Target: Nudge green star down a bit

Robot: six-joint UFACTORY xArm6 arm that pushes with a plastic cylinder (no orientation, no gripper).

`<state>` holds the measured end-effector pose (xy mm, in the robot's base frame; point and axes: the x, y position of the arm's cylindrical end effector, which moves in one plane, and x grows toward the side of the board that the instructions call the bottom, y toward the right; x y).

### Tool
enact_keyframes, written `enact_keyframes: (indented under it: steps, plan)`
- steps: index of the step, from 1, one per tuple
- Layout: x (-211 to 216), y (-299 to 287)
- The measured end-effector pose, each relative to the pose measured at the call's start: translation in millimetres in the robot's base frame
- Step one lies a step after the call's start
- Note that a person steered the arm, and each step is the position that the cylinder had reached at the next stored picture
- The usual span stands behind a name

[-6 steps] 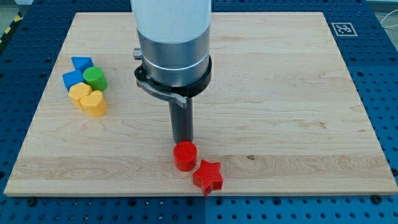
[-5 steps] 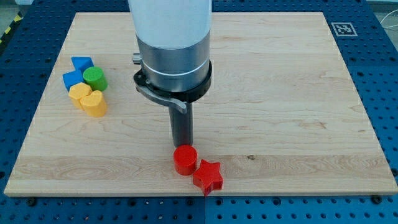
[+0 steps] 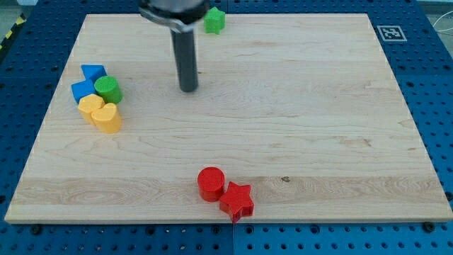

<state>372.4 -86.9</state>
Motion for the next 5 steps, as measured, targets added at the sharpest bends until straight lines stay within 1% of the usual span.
enact_keyframes:
  steps: [1,2,3,5]
  plan:
    - [-75.9,-31.8]
    - [-152.6,-35.6]
    - [-180.6,-9.5]
    - [-178.7,97.2]
